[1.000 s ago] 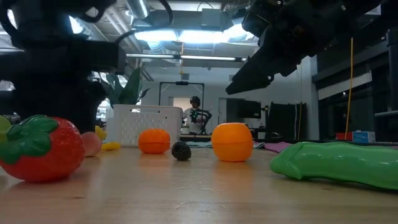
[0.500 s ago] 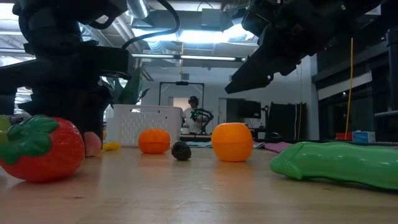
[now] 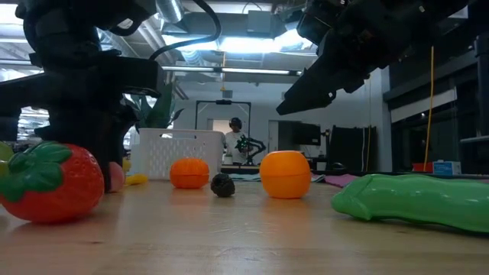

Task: Pick and placing Produce into tupperware
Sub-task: Put the pink peach into the white basket

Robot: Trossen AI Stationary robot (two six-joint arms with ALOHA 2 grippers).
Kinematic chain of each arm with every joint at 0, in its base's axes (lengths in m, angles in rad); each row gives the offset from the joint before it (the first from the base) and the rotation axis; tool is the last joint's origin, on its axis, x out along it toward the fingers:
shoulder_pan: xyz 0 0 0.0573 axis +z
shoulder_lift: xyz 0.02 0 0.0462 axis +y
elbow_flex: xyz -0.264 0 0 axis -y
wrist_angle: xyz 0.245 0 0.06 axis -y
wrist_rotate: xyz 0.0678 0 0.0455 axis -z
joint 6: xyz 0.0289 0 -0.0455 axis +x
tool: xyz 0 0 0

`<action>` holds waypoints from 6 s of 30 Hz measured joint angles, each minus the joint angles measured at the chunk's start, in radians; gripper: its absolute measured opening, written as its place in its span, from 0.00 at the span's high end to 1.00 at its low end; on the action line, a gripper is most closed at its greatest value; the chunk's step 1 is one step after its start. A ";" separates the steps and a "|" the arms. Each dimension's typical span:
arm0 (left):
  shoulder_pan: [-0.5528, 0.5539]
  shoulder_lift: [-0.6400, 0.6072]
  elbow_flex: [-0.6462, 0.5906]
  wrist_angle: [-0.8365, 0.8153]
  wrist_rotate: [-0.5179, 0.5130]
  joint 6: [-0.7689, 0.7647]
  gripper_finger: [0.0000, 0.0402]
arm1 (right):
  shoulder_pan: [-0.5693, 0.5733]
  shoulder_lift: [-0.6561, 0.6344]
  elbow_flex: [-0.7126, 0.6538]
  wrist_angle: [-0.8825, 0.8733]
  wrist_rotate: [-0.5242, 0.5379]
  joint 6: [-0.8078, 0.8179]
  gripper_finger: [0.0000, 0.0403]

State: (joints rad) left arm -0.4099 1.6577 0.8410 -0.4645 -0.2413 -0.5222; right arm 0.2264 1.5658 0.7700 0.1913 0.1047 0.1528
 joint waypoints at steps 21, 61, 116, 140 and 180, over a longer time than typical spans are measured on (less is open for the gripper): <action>-0.003 -0.135 0.000 -0.039 -0.006 0.030 0.78 | 0.000 0.000 0.000 0.000 0.000 0.000 0.34; 0.022 -0.931 -0.567 0.568 -0.336 0.247 0.76 | -0.011 0.000 0.000 0.099 0.099 -0.017 0.34; 0.674 -0.682 -0.538 0.762 0.150 0.422 0.74 | -0.063 0.000 0.000 0.104 0.357 0.044 0.34; 0.712 -0.283 -0.018 0.111 0.186 0.589 0.76 | -0.063 0.000 0.000 0.098 0.357 0.025 0.34; 0.729 -0.166 -0.007 0.130 0.233 0.603 0.69 | -0.062 0.000 -0.003 0.073 0.356 0.029 0.34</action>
State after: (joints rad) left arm 0.3195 1.4921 0.8337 -0.3344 -0.0086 0.0804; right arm 0.1642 1.5661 0.7666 0.2646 0.4606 0.1818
